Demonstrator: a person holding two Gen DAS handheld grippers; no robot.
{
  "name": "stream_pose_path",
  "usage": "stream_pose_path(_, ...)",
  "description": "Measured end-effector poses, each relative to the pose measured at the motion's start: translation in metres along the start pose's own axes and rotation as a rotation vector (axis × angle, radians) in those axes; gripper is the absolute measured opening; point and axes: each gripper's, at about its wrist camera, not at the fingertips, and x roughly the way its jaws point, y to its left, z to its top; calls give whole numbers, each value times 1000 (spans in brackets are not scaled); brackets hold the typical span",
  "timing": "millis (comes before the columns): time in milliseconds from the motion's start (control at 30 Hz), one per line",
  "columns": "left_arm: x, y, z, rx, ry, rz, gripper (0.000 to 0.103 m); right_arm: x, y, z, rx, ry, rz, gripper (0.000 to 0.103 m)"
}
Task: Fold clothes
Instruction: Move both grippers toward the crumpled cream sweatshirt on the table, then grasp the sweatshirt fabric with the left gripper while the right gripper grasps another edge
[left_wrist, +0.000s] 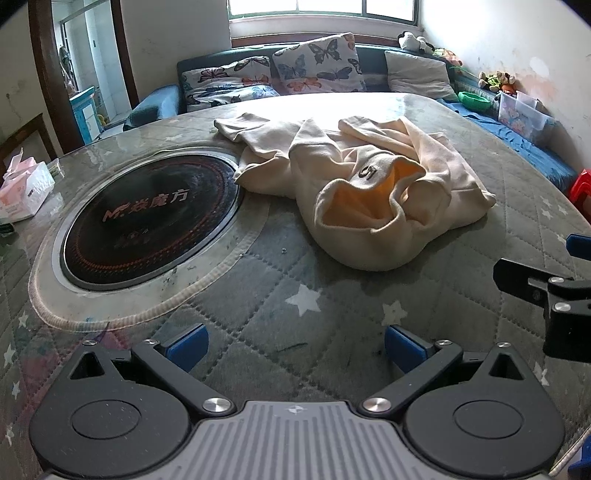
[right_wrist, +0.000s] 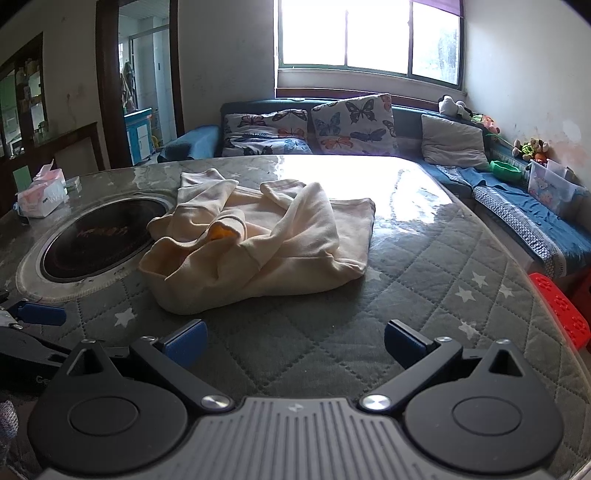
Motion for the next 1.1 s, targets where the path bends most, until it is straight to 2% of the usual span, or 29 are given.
stream_pose_path(367, 7, -1, 16, 15, 4, 6, 103, 12, -3, 11, -6, 7, 7, 103)
stream_pose_path(633, 7, 2, 39, 27, -34, 28, 103, 22, -7, 29, -22, -2, 11, 102)
stream_pose_path(1100, 17, 7, 85, 44, -108, 73, 103, 50, -12, 64, -27, 7, 42, 95)
